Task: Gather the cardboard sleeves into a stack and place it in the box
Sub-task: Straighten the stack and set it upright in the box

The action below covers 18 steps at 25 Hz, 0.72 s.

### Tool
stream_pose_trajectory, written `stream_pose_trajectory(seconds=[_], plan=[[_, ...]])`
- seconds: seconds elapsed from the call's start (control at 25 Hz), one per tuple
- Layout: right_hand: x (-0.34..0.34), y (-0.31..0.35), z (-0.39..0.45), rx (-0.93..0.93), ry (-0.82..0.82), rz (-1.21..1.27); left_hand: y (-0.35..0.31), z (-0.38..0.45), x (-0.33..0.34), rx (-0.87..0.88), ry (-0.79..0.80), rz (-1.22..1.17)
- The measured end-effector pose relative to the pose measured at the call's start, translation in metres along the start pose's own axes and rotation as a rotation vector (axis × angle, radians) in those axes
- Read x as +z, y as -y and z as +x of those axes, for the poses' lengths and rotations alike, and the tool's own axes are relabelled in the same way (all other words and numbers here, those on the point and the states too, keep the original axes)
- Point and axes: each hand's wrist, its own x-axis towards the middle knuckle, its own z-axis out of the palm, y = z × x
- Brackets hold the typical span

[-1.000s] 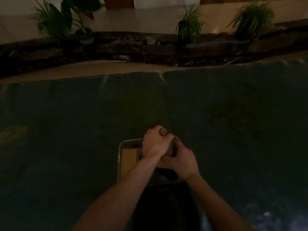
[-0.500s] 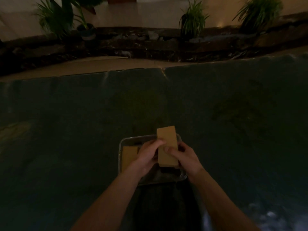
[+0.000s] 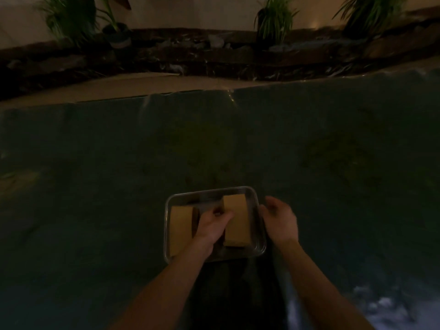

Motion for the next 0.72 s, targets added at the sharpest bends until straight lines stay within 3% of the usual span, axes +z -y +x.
stream_pose_trajectory(seconds=[0.12,0.52,0.72], plan=[[0.002,-0.011,0.008,0.085,0.164,0.078,0.011,0.012,0.009,-0.005,-0.032,0.046],[0.005,-0.017,0.015,0.042,0.184,0.096,0.027,0.025,0.038,-0.016,-0.118,0.018],[0.003,-0.017,0.017,0.045,0.189,0.101,0.026,0.027,0.053,-0.027,-0.185,0.144]])
